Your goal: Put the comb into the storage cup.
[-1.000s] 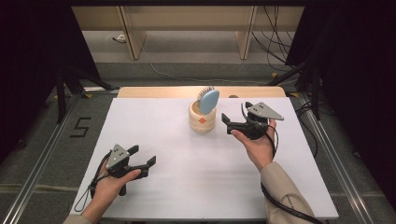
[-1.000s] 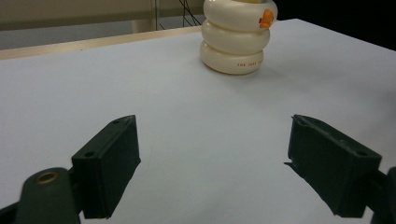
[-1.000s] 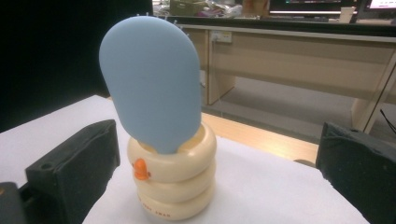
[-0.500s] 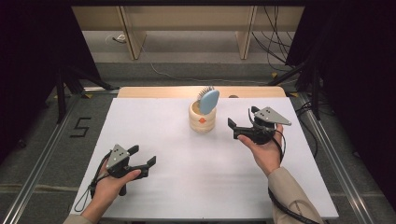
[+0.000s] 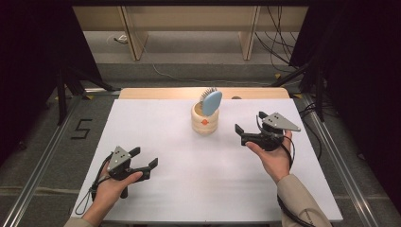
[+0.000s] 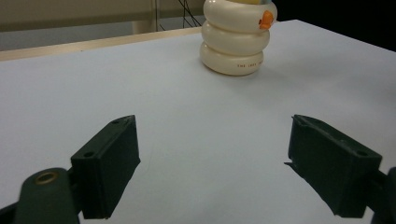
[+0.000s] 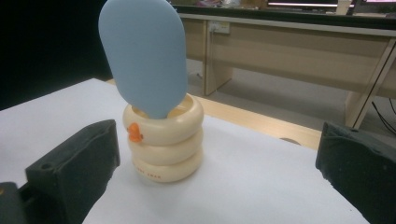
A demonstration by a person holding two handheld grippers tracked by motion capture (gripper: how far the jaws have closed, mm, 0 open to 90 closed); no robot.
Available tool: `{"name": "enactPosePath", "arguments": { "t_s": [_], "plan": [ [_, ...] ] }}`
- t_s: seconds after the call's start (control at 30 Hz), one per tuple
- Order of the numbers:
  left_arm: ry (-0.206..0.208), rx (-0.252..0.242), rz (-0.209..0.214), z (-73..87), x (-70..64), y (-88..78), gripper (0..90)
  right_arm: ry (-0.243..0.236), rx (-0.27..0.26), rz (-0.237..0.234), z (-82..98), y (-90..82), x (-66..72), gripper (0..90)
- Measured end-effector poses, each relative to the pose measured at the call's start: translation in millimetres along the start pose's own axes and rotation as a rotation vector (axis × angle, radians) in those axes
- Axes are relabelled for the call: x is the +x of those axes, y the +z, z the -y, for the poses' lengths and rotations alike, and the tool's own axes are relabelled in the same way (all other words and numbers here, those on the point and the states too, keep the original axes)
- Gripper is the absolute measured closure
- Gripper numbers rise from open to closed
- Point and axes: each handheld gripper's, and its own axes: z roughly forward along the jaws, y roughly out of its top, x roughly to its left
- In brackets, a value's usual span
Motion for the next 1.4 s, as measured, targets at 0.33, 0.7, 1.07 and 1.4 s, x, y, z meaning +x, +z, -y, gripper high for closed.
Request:
{"name": "enactPosePath", "arguments": {
  "t_s": [0.33, 0.7, 1.07, 1.4],
  "plan": [
    [-0.002, -0.002, -0.003, -0.2, 0.1, -0.4, 16.0, -0.009, 0.005, 0.003, 3.3, -8.4, -1.8, 0.6],
    [-0.002, -0.005, -0.005, -0.2, 0.5, -0.4, 16.0, -0.016, 0.005, 0.008, 8.7, -20.6, -5.0, 0.6],
    [-0.002, -0.007, -0.008, -0.5, 1.0, -1.0, 16.0, -0.028, 0.027, -0.008, 18.1, -31.7, -5.5, 0.6],
    [-0.001, -0.008, -0.01, -0.5, 1.2, -1.2, 16.0, -0.037, 0.048, -0.02, 27.8, -38.5, -3.8, 0.6]
  ]
}}
